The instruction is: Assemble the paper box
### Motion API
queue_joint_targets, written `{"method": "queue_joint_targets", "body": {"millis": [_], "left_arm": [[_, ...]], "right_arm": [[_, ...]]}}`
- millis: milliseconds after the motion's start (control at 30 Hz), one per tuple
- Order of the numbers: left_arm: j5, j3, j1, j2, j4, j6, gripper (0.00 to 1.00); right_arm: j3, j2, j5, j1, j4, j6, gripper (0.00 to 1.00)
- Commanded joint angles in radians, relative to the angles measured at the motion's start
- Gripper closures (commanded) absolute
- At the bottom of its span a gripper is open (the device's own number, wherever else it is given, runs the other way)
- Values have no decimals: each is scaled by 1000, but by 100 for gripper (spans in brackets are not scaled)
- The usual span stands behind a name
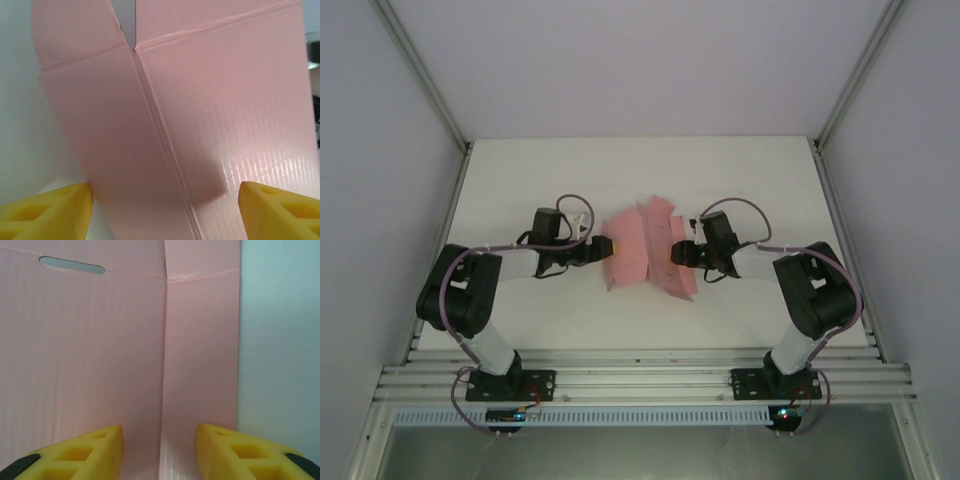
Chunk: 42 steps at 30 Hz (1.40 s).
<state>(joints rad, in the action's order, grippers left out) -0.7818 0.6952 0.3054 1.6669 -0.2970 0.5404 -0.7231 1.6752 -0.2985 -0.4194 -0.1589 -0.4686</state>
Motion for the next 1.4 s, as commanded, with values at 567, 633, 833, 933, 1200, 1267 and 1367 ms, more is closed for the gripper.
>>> {"method": "queue_joint_targets", "body": {"millis": [567, 633, 833, 933, 1200, 1267, 1367], "left_arm": [[106, 135, 109, -99, 125, -77, 31], [123, 122, 109, -136, 157, -89, 37], [196, 75, 109, -231, 185, -120, 87], [199, 60, 108, -266, 173, -142, 100], [139, 19, 109, -427, 101, -142, 100], [120, 9, 109, -494, 64, -113, 100], [72, 6, 109, -594, 25, -90, 100]], "right_arm": [[111, -59, -17, 47, 106, -7, 54], [102, -89, 13, 53, 148, 10, 53], [80, -159, 64, 57, 222, 38, 52], [78, -209, 72, 57, 232, 42, 49], [132, -538, 99, 81, 303, 77, 34], [166, -649, 74, 112, 314, 99, 31], [217, -800, -52, 186, 291, 119, 27]]}}
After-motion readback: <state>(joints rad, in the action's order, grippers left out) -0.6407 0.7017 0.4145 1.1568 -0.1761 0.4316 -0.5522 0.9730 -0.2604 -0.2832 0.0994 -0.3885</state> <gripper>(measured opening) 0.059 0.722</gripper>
